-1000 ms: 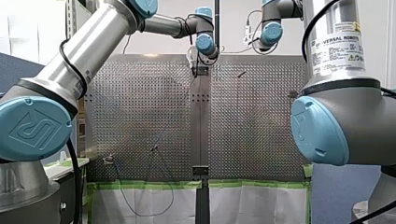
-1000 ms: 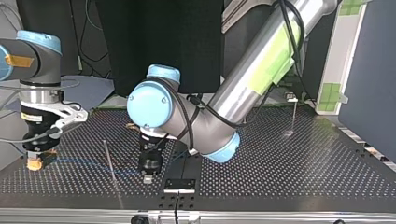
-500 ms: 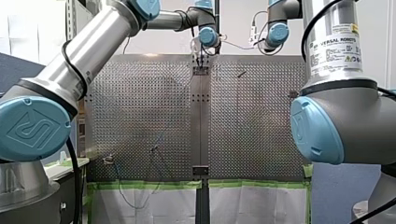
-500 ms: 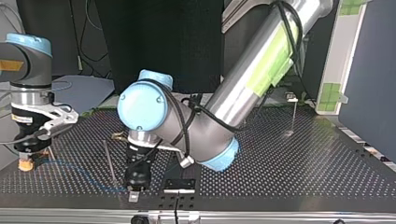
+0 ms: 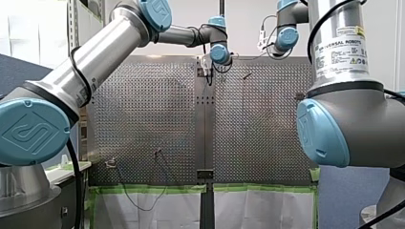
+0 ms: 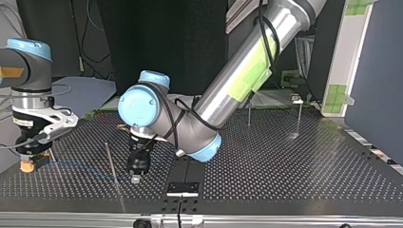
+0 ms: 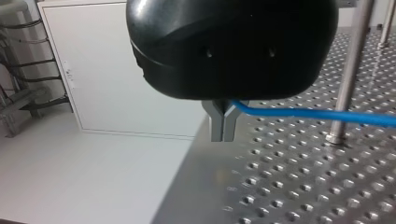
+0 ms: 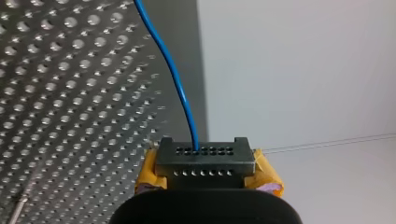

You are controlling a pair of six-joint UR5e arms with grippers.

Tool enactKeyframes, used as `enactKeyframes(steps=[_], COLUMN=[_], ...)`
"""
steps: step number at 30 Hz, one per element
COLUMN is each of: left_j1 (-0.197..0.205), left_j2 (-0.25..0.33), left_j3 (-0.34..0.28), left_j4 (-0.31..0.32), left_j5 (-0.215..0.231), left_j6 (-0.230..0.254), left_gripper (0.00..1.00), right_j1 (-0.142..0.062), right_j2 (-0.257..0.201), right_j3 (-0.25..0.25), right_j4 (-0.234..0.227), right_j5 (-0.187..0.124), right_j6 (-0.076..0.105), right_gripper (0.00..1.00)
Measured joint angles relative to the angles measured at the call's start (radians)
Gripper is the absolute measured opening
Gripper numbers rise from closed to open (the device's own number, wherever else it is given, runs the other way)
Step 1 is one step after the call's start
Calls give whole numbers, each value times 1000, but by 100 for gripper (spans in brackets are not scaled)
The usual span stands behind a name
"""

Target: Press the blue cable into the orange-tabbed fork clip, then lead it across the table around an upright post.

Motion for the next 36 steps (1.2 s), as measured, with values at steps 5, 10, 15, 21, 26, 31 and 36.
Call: enactKeyframes(steps=[5, 10, 15, 21, 26, 31, 36], left_j1=[2, 3, 3, 11, 16, 18, 18], left_j2=[-1, -1, -1, -3, -12, -42, -84], left_j3=[-45, -78, -83, -83, -84, -84, -78], left_j4=[44, 69, 74, 85, 89, 94, 108], left_j5=[7, 11, 11, 15, 23, 35, 42], left_j6=[-1, -2, -1, -2, -2, -2, -5], left_gripper=[0, 0, 0, 0, 0, 0, 0], right_j1=[-5, -11, -12, -15, -17, -18, -25], right_j2=[26, 59, 79, 104, 141, 173, 187], right_j3=[1, 1, 1, 0, 1, 1, 1], right_j4=[-3, -10, -39, -79, -123, -138, -154], right_j5=[-5, -15, -40, -78, -87, -91, -95], right_j6=[4, 14, 39, 51, 59, 57, 56], right_gripper=[0, 0, 0, 0, 0, 0, 0])
